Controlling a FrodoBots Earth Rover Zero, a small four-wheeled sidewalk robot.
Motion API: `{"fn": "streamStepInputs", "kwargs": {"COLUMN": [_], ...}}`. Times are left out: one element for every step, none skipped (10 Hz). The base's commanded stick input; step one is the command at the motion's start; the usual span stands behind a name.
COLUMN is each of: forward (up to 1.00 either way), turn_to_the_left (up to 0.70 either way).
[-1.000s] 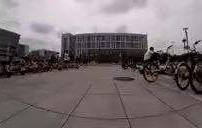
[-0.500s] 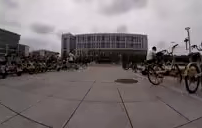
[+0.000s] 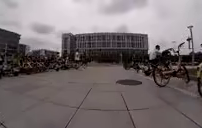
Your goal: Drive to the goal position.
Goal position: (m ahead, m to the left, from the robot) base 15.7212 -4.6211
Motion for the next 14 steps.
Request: {"fn": "streamStepInputs", "kwargs": {"forward": [0.60, 0.60, 0.60, 0.60, 0.60, 0.60, 0.60, 0.60, 0.60, 0.60, 0.60, 0.60, 0.60, 0.60], "turn_to_the_left": [0.01, 0.01, 0.01, 0.01, 0.01, 0.01, 0.01, 0.01, 0.01, 0.01, 0.01, 0.01, 0.01, 0.01]}}
